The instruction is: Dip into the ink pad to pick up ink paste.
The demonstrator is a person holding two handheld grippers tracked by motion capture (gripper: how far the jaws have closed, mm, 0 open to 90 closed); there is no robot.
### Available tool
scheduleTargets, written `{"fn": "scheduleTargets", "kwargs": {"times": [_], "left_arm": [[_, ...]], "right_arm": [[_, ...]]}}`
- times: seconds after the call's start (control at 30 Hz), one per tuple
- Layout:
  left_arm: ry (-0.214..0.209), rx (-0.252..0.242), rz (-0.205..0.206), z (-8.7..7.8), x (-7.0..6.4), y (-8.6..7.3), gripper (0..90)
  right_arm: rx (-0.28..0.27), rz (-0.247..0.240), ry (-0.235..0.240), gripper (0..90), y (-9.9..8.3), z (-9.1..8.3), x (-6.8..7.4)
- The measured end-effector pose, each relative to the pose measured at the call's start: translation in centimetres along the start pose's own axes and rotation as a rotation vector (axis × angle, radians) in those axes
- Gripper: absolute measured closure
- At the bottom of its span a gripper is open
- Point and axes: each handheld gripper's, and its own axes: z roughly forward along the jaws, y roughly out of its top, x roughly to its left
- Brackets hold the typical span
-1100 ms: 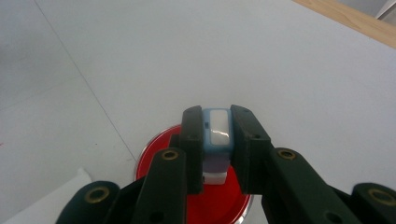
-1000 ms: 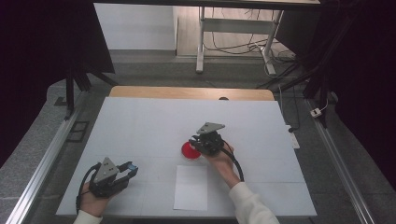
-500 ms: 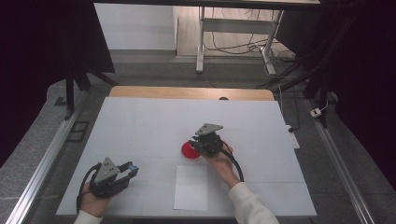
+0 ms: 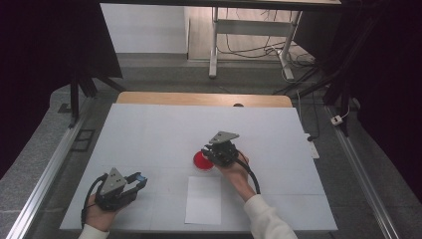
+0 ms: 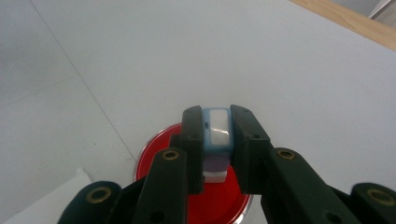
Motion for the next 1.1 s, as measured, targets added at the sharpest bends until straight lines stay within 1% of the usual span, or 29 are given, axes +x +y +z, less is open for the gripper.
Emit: {"fn": "scheduleTargets", "kwargs": {"times": [0.07, 0.1, 0.4, 0.43, 0.53, 0.67, 0.83, 1.1], "left_arm": [[0.0, -0.001, -0.001, 0.0, 0.0, 0.0, 64.4], [0.0, -0.001, -0.001, 0.0, 0.0, 0.0, 64.4], [0.0, 0.001, 0.001, 0.0, 0.0, 0.0, 64.4], [0.0, 0.001, 0.001, 0.0, 0.0, 0.0, 64.4], [-0.001, 0.001, 0.001, 0.0, 0.0, 0.0, 64.4], [-0.001, 0.002, 0.003, 0.0, -0.1, 0.0, 64.4], [-0.001, 0.003, 0.003, 0.0, 0.0, 0.0, 64.4], [-0.003, 0.003, 0.005, 0.1, -0.1, 0.0, 64.4]], "right_arm": [[-0.002, -0.002, -0.003, 76.0, 0.1, -0.1, 0.0], [-0.012, 0.003, 0.005, 76.0, 0.1, -0.2, 0.1], [-0.088, 0.012, 0.023, 75.9, 1.2, -1.9, 0.5], [-0.096, 0.011, 0.027, 75.9, 1.3, -2.0, 0.5], [-0.117, 0.027, 0.05, 75.9, 1.4, -2.3, 0.6], [-0.117, 0.024, 0.064, 75.9, 1.7, -2.4, 0.8], [-0.101, 0.021, 0.078, 75.9, 1.7, -2.2, 1.1], [-0.077, 0.004, 0.082, 75.9, 1.7, -1.9, 1.4]]}}
